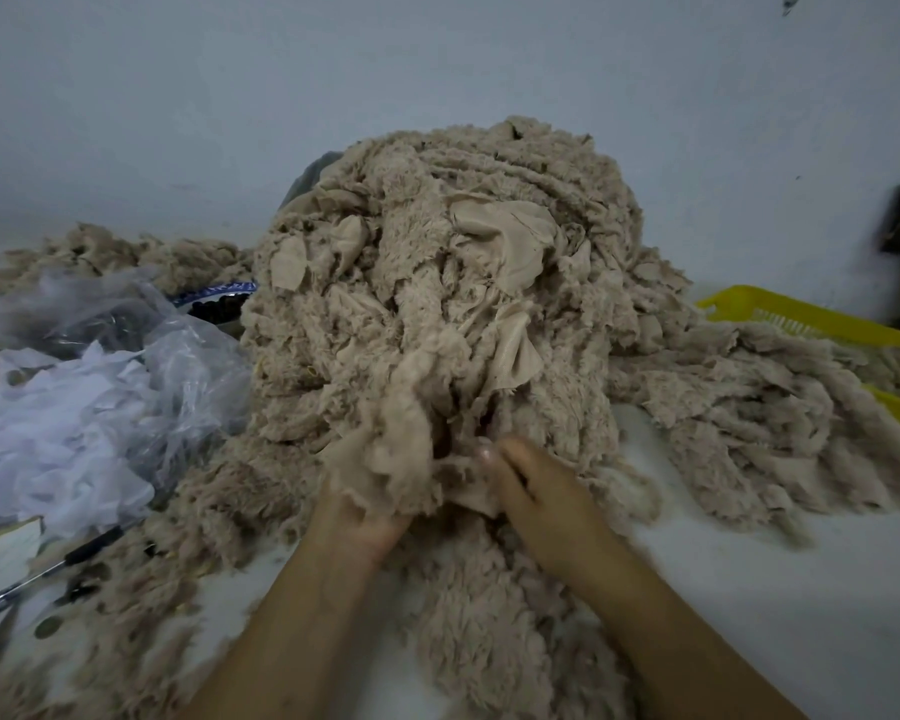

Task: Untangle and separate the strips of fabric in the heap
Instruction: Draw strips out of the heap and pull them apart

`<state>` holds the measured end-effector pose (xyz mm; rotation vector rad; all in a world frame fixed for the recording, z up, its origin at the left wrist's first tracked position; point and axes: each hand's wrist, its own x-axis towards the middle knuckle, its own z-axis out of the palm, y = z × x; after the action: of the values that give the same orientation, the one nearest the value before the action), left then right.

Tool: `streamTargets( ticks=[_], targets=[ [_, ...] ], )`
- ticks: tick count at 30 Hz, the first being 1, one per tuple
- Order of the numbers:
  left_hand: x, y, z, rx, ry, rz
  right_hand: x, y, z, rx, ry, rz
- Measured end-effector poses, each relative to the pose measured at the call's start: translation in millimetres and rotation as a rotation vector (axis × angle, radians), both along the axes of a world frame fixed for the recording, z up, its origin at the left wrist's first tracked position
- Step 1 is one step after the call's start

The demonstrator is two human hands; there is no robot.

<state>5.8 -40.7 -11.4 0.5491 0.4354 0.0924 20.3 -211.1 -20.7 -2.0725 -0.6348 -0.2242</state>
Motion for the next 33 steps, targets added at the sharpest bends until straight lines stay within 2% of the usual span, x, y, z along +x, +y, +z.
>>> streamTargets(
  ticks=[2,4,7,9,11,12,13,14,18,20,24,27,30,33],
  targets=[
    [6.3,5.2,-4.9,-0.037,0.034,-0.001,4.0,-8.4,2.8,0.113,0.028,-0.133],
    [7.1,4.8,2.1,-0.061,-0.111,-0.067,7.5,-15.1,2.0,0.224,0.071,-0.211],
    [12.2,4.7,8.7,-0.176,-0.205,-0.145,8.5,-17.2,0.8,0.268,0.073,-0.208],
    [6.8,-1.2,16.2,-0.278,-0.313,-0.316,5.9,-13.5,2.4,0.263,-0.006,-0.171],
    [2.0,-10.8,19.2,-0.018,-0.332,-0.305,1.4,-8.8,6.5,0.28,-0.087,-0.16],
    [5.0,-14.5,16.7,0.063,-0.263,-0.296,-0.6,-7.0,8.4,0.295,-0.12,-0.156],
    [7.0,-15.8,13.1,0.111,-0.219,-0.236,-2.2,-5.8,9.6,0.288,-0.16,-0.153],
    [7.5,-15.9,9.1,0.175,-0.267,-0.203,-4.1,-4.2,10.7,0.249,-0.202,-0.148],
    [6.2,-27.9,2.9,0.382,-0.28,-0.266,-8.2,5.5,10.0,0.013,-0.337,-0.142],
    [2.3,-30.6,5.0,0.425,-0.305,-0.28,-5.5,7.6,7.2,-0.021,-0.367,-0.148],
    [1.3,-33.4,7.3,0.398,-0.294,-0.299,-2.9,4.9,6.6,0.13,-0.298,-0.17],
    [3.2,-28.2,5.5,0.382,-0.22,-0.258,0.4,-3.7,10.2,0.28,-0.229,-0.322],
    [5.4,-16.0,5.9,0.235,-0.24,-0.202,6.9,-18.6,10.8,0.393,-0.099,-0.454],
    [3.0,-15.3,11.5,0.024,-0.261,-0.216,5.7,-20.9,7.8,0.39,0.069,-0.391]
  ],
)
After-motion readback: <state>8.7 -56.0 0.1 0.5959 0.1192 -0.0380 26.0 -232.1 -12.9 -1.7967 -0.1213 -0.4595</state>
